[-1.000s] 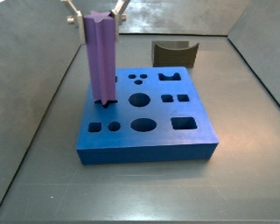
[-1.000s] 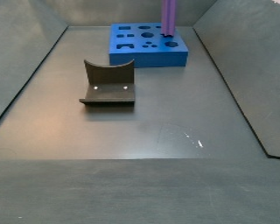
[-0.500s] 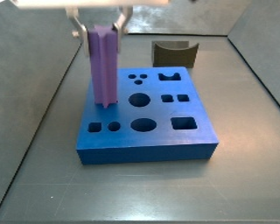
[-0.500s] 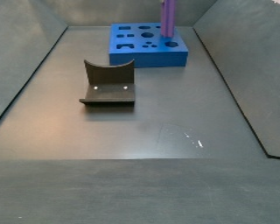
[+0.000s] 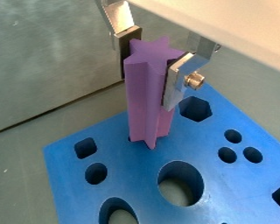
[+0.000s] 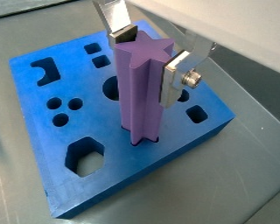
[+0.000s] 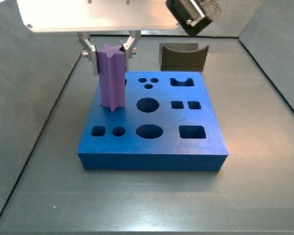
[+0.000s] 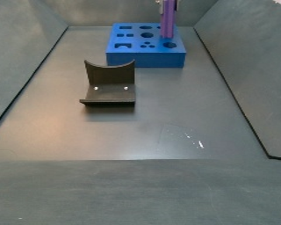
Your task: Insert the star object.
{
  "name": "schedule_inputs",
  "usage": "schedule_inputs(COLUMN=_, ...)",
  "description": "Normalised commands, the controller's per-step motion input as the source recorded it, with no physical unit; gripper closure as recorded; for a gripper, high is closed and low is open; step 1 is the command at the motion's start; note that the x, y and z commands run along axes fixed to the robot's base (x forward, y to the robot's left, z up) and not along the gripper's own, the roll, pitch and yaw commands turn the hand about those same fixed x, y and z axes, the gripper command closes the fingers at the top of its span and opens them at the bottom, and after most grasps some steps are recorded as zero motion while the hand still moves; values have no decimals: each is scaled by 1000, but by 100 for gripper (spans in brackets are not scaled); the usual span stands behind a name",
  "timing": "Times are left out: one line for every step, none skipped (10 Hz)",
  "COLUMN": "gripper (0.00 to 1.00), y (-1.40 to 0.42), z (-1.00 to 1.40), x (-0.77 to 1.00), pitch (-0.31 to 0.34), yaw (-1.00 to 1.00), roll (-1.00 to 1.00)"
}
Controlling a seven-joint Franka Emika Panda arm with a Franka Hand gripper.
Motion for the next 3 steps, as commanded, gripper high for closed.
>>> schedule_inputs(gripper=100, y=9, z=-140, x=0, pitch=-107, yaw=0, roll=-97)
schedule_inputs(gripper=100, y=20, z=-157, x=0, pitch=-113, yaw=0, roll=-99)
schedule_inputs(gripper=100, y=0, z=0, x=0, pitch=0, yaw=0, roll=0)
